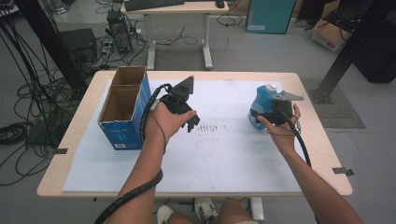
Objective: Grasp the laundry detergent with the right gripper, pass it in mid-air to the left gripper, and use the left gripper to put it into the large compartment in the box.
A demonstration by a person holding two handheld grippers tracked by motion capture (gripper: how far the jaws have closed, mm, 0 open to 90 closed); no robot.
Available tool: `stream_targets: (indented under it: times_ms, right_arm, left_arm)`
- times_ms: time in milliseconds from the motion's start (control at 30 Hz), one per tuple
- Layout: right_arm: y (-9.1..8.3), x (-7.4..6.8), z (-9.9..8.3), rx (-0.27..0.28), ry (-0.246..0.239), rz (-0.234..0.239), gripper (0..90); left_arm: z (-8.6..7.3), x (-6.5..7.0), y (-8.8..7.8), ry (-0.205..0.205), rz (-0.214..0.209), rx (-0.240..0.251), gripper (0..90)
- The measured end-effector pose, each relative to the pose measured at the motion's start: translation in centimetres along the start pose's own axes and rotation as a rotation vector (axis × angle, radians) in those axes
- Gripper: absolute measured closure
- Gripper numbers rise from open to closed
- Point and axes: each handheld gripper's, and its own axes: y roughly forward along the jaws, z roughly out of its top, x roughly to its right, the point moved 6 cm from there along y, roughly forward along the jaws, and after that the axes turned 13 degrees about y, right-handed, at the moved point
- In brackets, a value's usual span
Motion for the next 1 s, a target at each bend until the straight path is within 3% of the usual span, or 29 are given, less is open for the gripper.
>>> stream_targets:
  times_ms: [1000]
  right_arm:
    - [0.24, -0.08, -0.07, 0.012, -0.008, -0.003, 1.3]
  left_arm:
    - [0.31, -0.01, -0.10, 0.001, 0.002, 0.014, 6.0]
